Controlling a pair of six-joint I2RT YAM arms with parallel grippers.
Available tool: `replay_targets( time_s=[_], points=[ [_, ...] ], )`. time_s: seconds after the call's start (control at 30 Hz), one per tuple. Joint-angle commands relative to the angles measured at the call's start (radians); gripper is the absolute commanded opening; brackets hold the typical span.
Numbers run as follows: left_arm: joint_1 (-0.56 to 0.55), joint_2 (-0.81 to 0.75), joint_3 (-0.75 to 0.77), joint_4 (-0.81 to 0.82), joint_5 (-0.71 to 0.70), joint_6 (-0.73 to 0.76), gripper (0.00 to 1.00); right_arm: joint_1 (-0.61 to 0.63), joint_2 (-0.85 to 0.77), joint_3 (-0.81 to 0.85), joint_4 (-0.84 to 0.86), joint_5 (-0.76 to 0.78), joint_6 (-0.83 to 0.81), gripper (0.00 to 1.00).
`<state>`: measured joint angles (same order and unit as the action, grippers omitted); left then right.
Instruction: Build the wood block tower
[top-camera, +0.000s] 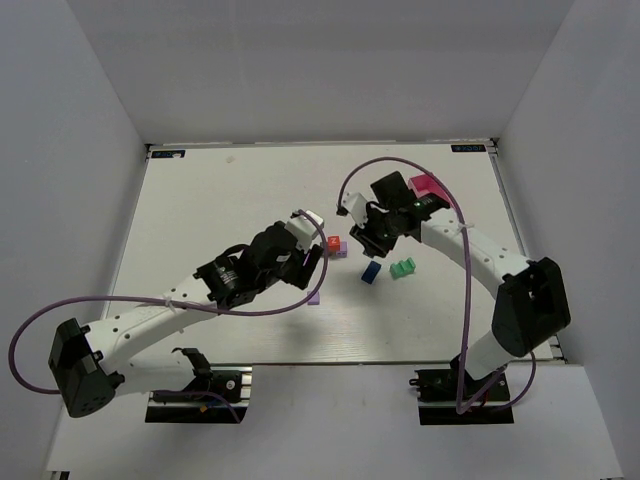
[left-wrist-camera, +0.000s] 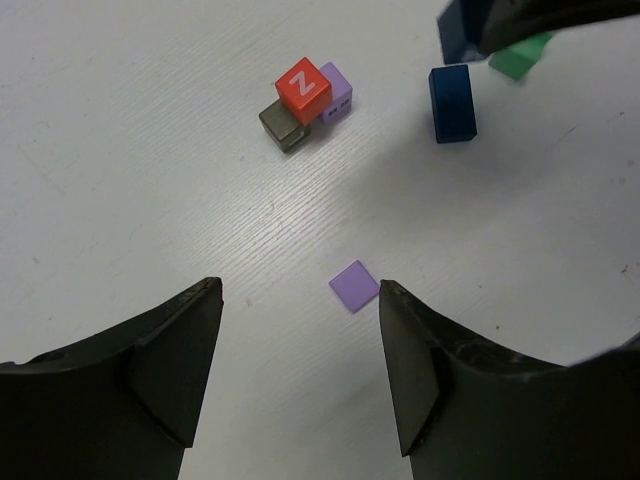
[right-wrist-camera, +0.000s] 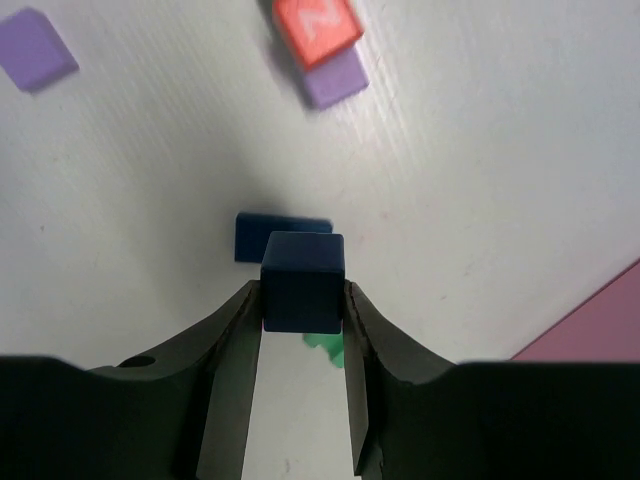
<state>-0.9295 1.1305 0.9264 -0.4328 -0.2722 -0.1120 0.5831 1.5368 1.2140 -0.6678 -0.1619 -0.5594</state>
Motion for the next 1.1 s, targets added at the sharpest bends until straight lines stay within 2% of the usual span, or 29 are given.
replay_targets(
  time_s=[0.0,0.13,0.47,0.63,0.93,1.07],
  points=[
    [0.004,-0.048,-0.015,0.023,0.027,0.024,0.74,0.003,0.072,0.122,-0.055,-0.039,-0.069,0.14],
    [0.004,-0.057,-0.015,0.023,0.027,0.025,0.74,0.004,0.140,0.272,-0.093,-0.079,-0.126,0.14],
    [0.004,-0.077,-0.015,0.023,0.036,0.043,0.74,0.017,0.311,0.484,-0.240,-0.172,-0.355,0.14],
    [0.004,-0.098,-0.024,0.032,0.045,0.043,0.74,0.023,0.400,0.617,-0.337,-0.200,-0.405,0.14],
    [0.004,-0.107,-0.034,0.032,0.056,0.052,0.74,0.037,0.509,0.765,-0.444,-0.209,-0.471,0.14],
    [0.004,-0.117,-0.034,0.032,0.076,0.052,0.74,0.046,0.528,0.779,-0.463,-0.212,-0.484,0.14]
  ],
)
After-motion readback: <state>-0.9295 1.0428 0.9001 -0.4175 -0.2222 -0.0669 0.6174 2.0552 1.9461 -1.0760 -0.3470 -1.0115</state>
